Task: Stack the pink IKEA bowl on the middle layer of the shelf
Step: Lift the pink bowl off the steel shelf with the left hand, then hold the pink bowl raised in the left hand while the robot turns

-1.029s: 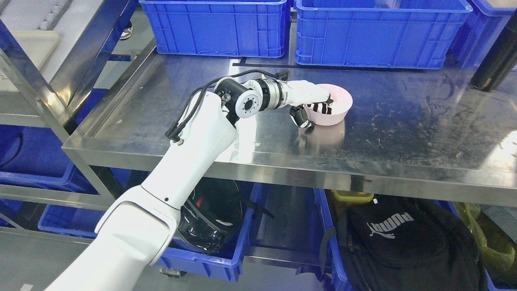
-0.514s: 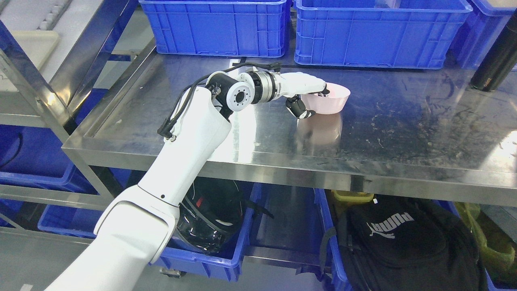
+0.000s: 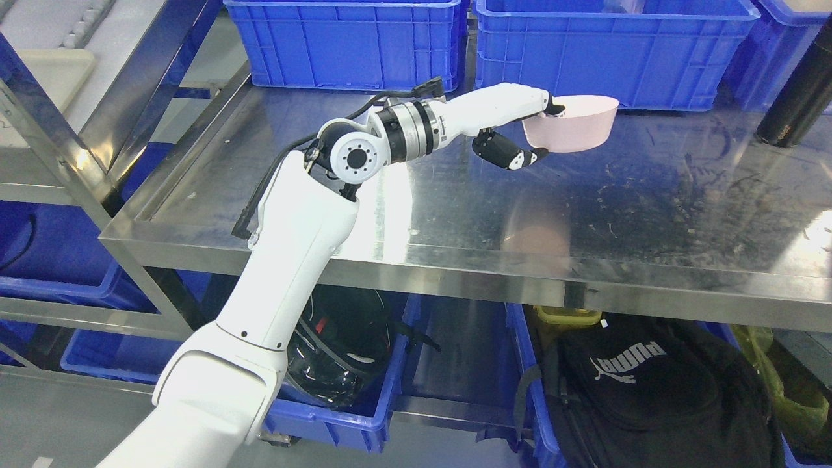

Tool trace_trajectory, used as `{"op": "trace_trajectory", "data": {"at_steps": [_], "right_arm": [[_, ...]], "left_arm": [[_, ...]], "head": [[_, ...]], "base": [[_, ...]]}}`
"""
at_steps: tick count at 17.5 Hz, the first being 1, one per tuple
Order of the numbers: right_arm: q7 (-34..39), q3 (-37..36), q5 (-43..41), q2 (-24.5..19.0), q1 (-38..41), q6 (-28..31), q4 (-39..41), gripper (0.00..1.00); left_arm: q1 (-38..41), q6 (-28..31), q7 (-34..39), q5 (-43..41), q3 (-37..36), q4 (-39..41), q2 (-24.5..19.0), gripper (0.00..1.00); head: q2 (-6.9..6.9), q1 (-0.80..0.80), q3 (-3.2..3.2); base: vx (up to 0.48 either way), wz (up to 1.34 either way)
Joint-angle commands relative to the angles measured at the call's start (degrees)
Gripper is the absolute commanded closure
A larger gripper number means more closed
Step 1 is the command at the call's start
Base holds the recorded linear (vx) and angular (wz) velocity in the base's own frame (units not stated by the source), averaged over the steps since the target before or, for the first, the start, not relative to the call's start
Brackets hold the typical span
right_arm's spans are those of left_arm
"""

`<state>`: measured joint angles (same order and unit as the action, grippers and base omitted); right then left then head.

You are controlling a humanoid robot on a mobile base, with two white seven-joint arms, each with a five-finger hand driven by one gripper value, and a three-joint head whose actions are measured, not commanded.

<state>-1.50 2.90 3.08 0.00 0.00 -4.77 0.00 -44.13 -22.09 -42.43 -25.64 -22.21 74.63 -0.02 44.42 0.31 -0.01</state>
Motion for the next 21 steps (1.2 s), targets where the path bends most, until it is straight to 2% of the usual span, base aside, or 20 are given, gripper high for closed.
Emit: {"op": "trace_trajectory", "data": {"at_steps": [1, 4, 7, 14, 21], "right_arm": [[0.0, 0.0, 0.0, 1.0, 1.3, 0.0, 1.0, 0.00], [0.0, 0.0, 0.0, 1.0, 1.3, 0.0, 1.0, 0.00], [0.0, 0.0, 0.0, 1.0, 1.3, 0.0, 1.0, 0.00], [0.0, 0.0, 0.0, 1.0, 1.3, 0.0, 1.0, 0.00], [0.0, 0.0, 0.0, 1.0, 1.3, 0.0, 1.0, 0.00]], "left_arm": [[8.5, -6.6, -2.1, 3.8, 7.4, 15.2, -1.0, 1.00], [9.2, -11.4, -5.2, 1.2, 7.5, 16.5, -1.6, 1.00], [9.2, -13.2, -5.2, 0.7, 7.7, 16.5, -4.0, 0.99], [9.7, -13.2, -5.3, -0.1, 8.8, 16.5, -3.8, 0.99], [11.3, -13.2, -5.3, -1.1, 8.1, 16.6, -2.8, 0.98]], "head": [[0.00, 0.00, 0.00], [0.00, 0.00, 0.00], [0.00, 0.00, 0.00], [0.00, 0.00, 0.00], [0.00, 0.00, 0.00]], "base": [[0.000, 0.00], [0.000, 0.00], [0.000, 0.05], [-0.008, 0.39], [-0.005, 1.12]]}}
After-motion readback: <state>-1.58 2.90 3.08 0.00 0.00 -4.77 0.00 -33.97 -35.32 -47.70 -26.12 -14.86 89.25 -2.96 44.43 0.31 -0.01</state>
